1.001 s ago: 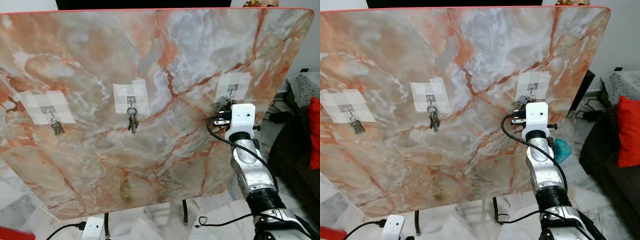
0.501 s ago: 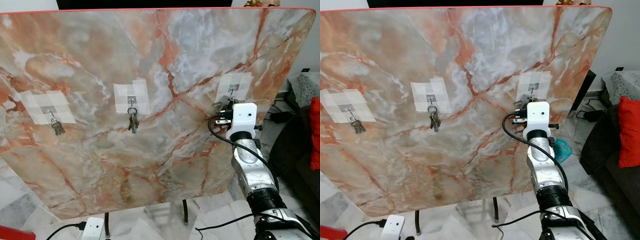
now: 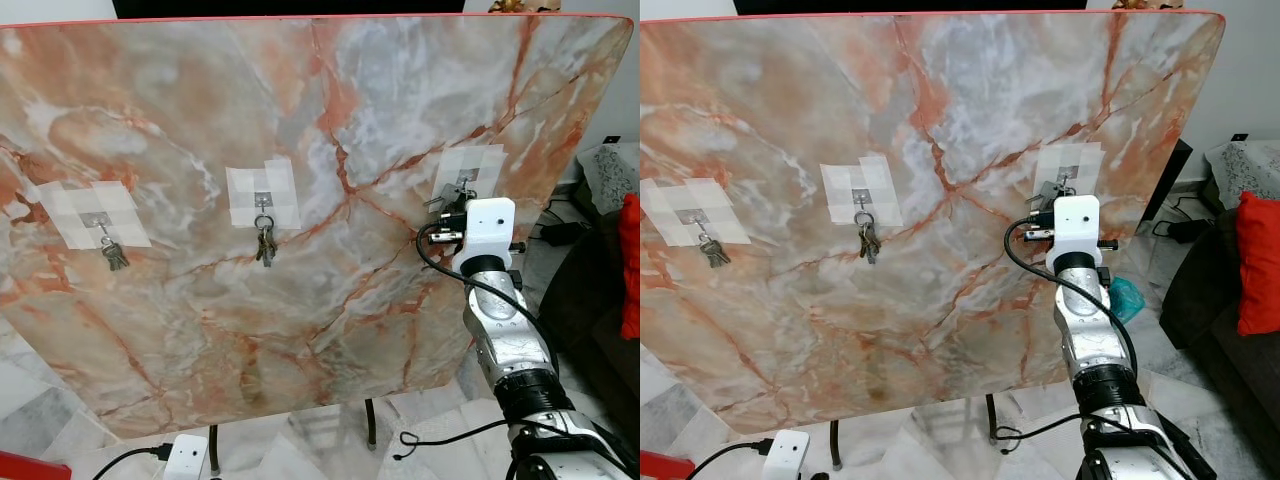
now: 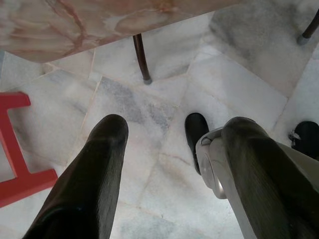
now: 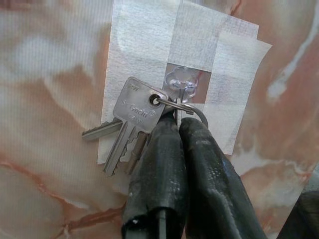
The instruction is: Hang keys on a hook
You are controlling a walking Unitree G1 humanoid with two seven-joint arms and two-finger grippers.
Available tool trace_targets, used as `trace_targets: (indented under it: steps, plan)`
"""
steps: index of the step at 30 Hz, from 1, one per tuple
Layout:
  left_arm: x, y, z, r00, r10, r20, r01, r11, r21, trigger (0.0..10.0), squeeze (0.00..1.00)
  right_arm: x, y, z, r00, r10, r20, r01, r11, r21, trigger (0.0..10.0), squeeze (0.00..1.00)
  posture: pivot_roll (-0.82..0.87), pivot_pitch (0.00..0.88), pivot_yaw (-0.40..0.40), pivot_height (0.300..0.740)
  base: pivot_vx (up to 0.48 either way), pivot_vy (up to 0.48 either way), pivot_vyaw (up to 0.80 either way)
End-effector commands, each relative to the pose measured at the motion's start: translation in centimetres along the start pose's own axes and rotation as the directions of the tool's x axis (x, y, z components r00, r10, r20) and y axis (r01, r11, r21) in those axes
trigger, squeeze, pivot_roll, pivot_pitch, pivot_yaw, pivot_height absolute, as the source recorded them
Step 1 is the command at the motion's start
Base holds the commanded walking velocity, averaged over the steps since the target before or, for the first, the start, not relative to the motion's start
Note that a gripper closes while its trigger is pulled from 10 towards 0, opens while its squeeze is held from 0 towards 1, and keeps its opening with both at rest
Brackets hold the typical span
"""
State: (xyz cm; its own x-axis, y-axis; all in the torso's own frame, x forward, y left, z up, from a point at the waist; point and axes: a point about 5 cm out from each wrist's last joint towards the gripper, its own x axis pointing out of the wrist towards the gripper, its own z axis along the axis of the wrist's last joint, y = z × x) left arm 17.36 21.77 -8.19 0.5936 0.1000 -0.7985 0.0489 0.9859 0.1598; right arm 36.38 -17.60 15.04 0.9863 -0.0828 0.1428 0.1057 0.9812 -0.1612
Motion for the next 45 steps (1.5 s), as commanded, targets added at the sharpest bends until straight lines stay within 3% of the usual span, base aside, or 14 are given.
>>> trace_targets:
  steps: [1, 29, 45]
  plan:
    - [-0.1, 0.0, -0.4, 1.000, -0.004, -0.022, 0.004, 1.000, 0.021, 10.0, 0.00, 0.7, -0.4, 1.4, 0.999, -0.009, 0.048, 0.008, 1.000, 0.005, 10.0, 0.00, 0.05, 0.000, -0.033, 0.740, 0.000, 0.000, 0.00]
    - [0.0, 0.1, 0.1, 1.000, -0.002, -0.010, 0.002, 1.000, 0.025, 10.0, 0.00, 0.9, -0.7, 0.4, 0.999, 0.032, -0.041, -0.034, 0.999, -0.034, 10.0, 0.00, 0.06, 0.000, -0.031, 0.740, 0.000, 0.000, 0.00]
    - [0.1, 0.1, 0.4, 1.000, 0.000, 0.002, 0.000, 1.000, 0.027, 10.0, 0.00, 1.1, -0.3, 0.8, 0.996, 0.081, -0.035, -0.082, 0.996, -0.037, 10.0, 0.00, 0.05, 0.000, -0.030, 0.740, 0.000, 0.000, 0.00]
